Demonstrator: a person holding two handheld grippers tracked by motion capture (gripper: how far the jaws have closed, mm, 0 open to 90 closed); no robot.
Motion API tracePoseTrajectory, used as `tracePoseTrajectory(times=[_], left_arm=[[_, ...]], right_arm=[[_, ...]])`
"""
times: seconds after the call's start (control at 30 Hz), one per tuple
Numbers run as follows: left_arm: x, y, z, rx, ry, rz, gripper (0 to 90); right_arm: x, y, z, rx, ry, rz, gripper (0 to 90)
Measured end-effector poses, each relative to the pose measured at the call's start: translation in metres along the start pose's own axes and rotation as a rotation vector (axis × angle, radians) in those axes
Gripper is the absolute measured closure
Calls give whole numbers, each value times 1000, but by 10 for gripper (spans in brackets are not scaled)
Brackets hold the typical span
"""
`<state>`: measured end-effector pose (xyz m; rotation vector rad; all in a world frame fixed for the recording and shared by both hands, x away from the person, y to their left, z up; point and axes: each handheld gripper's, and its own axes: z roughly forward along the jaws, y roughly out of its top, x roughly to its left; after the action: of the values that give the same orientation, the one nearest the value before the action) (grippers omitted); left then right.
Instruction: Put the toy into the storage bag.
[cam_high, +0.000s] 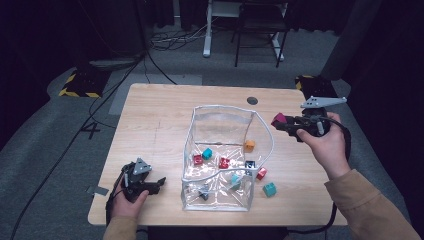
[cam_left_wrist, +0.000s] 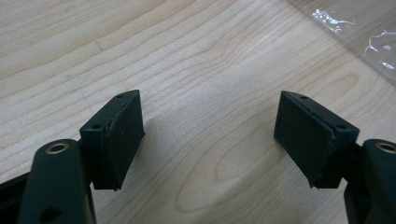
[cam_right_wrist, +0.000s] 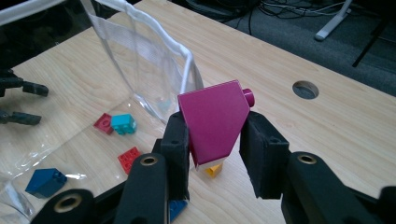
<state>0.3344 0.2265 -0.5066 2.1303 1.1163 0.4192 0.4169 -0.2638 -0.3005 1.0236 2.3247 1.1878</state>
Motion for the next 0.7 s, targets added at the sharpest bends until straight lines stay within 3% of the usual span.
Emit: tracePoseTrajectory(times=[0.4,0.7], left_arm=[[0,0,0,0,0,0,244],[0,0,0,1,0,1,244]], right_arm=[[23,29,1,-16,30,-56,640],[48,49,14,-8,71,-107,640]])
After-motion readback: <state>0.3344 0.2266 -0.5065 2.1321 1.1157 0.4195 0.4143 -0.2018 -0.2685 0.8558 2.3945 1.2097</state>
